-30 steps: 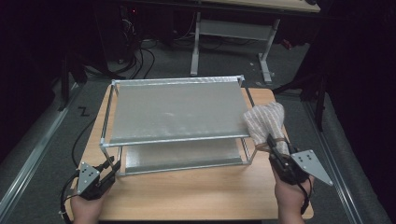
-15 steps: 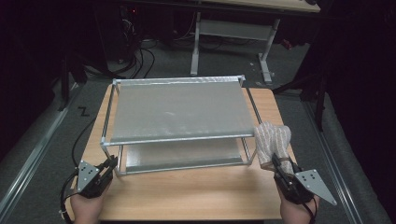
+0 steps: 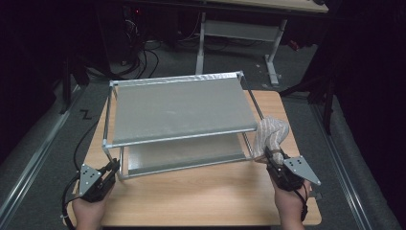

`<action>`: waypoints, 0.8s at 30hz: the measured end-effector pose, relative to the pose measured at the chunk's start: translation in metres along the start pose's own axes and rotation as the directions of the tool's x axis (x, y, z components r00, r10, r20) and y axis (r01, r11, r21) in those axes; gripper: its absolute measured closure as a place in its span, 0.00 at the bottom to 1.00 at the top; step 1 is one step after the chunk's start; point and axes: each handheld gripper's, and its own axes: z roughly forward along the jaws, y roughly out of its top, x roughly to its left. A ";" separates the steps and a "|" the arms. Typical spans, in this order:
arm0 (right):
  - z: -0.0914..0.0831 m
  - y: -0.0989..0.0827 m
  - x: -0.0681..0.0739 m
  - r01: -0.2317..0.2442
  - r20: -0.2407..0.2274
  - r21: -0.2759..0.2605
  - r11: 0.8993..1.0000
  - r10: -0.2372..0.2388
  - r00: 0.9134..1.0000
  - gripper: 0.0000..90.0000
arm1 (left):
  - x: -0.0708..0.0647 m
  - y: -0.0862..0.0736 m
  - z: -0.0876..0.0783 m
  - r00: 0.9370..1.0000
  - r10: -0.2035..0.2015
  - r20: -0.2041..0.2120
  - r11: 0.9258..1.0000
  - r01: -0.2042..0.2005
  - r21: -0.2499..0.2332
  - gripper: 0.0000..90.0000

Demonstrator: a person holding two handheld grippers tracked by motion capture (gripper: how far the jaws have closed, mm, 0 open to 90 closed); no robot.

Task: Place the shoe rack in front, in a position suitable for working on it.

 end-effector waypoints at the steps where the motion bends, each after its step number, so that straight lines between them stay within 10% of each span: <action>1: -0.001 -0.001 0.001 -0.001 0.002 0.001 1.000 0.001 1.000 0.71 | 0.000 0.000 0.000 1.000 0.000 0.000 1.000 0.000 0.000 0.88; 12: 0.000 -0.028 0.003 0.018 -0.006 0.085 0.996 -0.017 1.000 0.71 | -0.001 0.000 0.001 1.000 -0.004 0.004 1.000 0.004 0.000 0.85; 24: 0.015 -0.056 -0.002 0.047 -0.030 0.238 0.970 -0.041 0.999 0.70 | -0.002 0.000 0.002 1.000 -0.003 0.013 1.000 0.003 -0.002 0.83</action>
